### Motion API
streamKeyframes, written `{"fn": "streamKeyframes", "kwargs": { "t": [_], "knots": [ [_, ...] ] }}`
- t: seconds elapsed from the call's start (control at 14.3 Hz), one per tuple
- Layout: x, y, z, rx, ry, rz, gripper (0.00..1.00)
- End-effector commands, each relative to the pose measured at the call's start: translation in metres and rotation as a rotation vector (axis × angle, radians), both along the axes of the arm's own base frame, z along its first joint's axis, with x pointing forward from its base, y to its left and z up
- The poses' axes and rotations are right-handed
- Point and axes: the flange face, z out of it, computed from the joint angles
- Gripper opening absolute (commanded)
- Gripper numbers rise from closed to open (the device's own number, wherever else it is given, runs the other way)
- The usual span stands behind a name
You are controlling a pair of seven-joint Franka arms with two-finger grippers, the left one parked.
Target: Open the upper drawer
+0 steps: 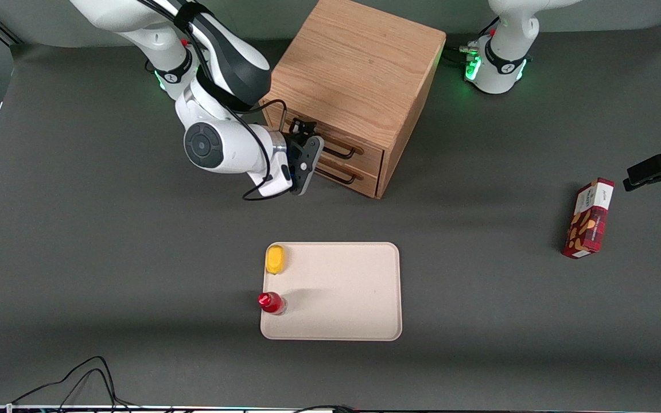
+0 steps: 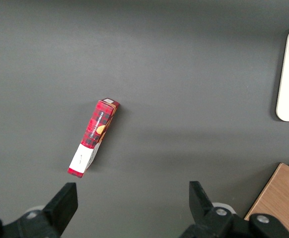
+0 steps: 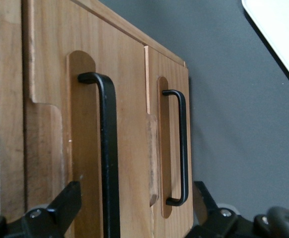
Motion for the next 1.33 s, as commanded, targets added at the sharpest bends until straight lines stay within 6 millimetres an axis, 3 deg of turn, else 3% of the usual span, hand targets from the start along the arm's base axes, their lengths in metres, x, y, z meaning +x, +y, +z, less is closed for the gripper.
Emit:
{"fn": "streamKeyframes", "kwargs": {
  "t": [0.0, 0.56, 0.91, 1.26],
  "knots": [
    [-0.001, 0.009, -0.011, -0.015, -0.017, -0.034, 1.00],
    [0.010, 0.003, -0.032, -0.052, -0.029, -0.040, 1.00],
    [0.048, -0.013, -0.031, -0.036, -0.047, -0.081, 1.00],
    [0.093, -0.043, -0.033, -0.040, -0.064, -0.138, 1.00]
  ]
}}
